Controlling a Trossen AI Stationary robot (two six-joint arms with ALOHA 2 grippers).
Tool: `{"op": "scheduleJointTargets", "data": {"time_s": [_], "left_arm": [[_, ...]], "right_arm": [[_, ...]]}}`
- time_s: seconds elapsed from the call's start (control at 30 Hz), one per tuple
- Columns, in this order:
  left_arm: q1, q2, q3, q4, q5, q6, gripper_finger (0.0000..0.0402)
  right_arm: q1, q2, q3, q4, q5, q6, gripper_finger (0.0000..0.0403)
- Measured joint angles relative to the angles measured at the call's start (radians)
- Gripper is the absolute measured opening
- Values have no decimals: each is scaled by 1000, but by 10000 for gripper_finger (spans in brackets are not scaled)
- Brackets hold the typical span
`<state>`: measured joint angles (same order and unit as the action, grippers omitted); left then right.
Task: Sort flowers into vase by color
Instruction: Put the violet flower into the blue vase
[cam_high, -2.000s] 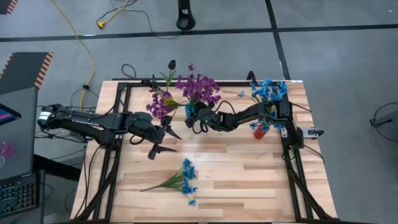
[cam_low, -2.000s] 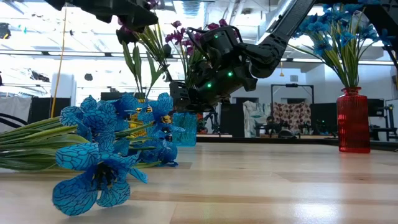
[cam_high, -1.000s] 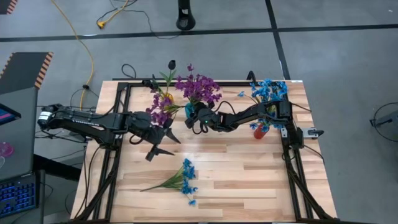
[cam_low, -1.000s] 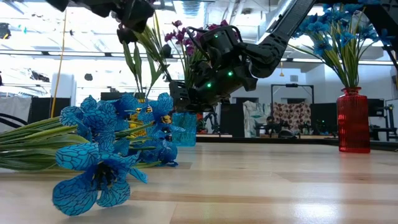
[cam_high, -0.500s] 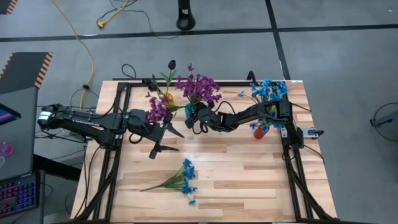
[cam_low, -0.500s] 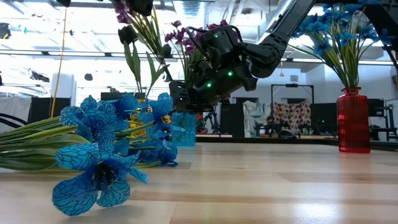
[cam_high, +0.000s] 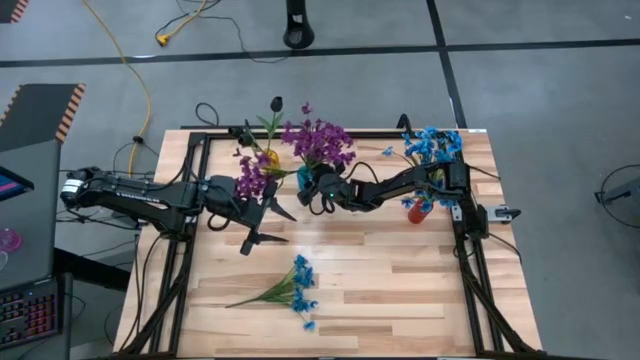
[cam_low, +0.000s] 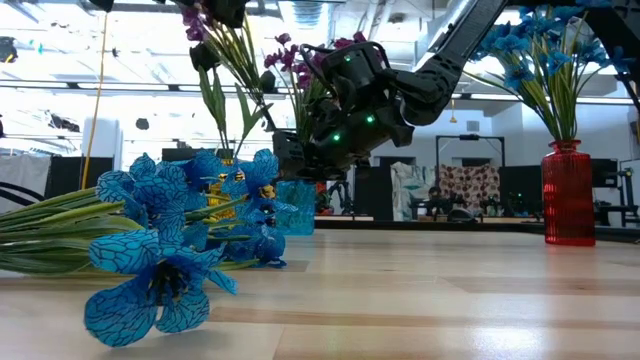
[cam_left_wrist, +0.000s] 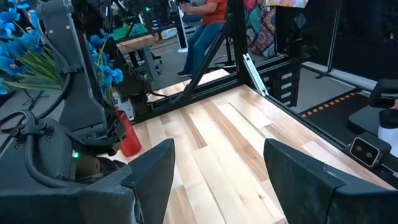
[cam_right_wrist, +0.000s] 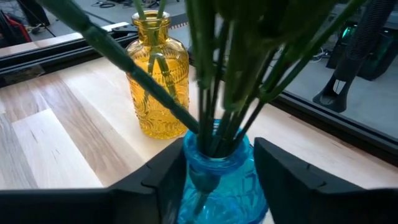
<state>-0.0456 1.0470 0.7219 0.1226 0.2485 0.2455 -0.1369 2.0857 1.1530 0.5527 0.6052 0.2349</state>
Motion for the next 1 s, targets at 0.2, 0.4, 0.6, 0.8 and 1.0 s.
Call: {"op": "scheduleJointTargets", "data": {"time_s": [0.2,0.4,0.6,0.8,1.0], "left_arm": [[0,0,0,-4,-1,-4,235],[0,0,0,-7,-1,-5,235],[0,0,0,-1,-2,-5,235],[0,0,0,7,-2,-4,235],[0,0,0,8,-24,17,235]], "right_arm": [[14,-38,-2,-61,-2,-60,248],[27,-87,-2,-163,-5,-63,249],[40,-102,-2,-210,-5,-62,249],[71,-103,-2,-214,-4,-63,249],[114,-150,-1,-280,-1,-62,249]]}}
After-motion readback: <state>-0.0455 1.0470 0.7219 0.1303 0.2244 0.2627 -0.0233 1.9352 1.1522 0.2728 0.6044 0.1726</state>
